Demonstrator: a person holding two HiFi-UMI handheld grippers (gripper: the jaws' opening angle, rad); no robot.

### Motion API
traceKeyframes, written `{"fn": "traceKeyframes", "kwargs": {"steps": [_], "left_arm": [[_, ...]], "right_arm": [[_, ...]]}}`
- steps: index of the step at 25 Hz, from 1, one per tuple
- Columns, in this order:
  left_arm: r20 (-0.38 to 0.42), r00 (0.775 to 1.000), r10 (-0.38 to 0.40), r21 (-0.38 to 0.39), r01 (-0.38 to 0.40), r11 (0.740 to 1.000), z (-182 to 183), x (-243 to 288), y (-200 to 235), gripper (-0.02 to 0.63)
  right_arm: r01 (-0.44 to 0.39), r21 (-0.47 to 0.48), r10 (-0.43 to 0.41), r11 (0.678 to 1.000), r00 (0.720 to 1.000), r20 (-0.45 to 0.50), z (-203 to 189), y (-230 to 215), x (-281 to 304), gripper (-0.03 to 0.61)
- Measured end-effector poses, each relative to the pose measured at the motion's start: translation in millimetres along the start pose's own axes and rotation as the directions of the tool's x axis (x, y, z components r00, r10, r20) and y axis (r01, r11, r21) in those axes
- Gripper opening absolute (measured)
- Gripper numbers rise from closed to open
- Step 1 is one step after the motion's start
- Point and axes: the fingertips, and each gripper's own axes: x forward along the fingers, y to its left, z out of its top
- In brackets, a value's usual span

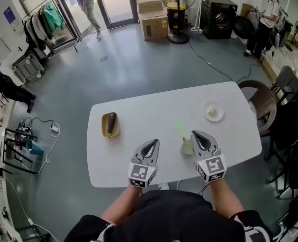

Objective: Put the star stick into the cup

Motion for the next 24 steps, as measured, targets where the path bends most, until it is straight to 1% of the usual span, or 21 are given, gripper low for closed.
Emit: {"fn": "traceKeyframes", "kwargs": {"steps": [5, 10, 15, 24], "left_arm": [[-0.008, 1.000, -0.002, -0.005, 0.002, 1.000, -3.1, -2.3, 5.0, 0.011], [-0.013, 0.999, 0.037, -0.027, -0.037, 0.999, -6.3, -5.2, 25.2, 0.011], [-0.005, 0.998, 0.067, -0.036, -0.067, 0.997, -6.3, -6.1, 46.3, 0.011], [-0.006, 0.998, 0.061, -0.039, -0.061, 0.997, -5.5, -3.9, 56.0, 0.011]], "right_arm": [[-0.006, -0.003, 0.005, 1.000, 1.000, -0.012, 0.8, 3.6, 4.3, 0.003], [-0.001, -0.001, 0.001, 1.000, 1.000, -0.022, -1.3, 5.8, 8.7, 0.005], [0.004, 0.008, -0.004, 1.000, 1.000, -0.006, 3.2, 9.3, 16.4, 0.005], [0.009, -0.013, -0.010, 1.000, 1.000, -0.010, 11.3, 12.7, 30.2, 0.005]]}}
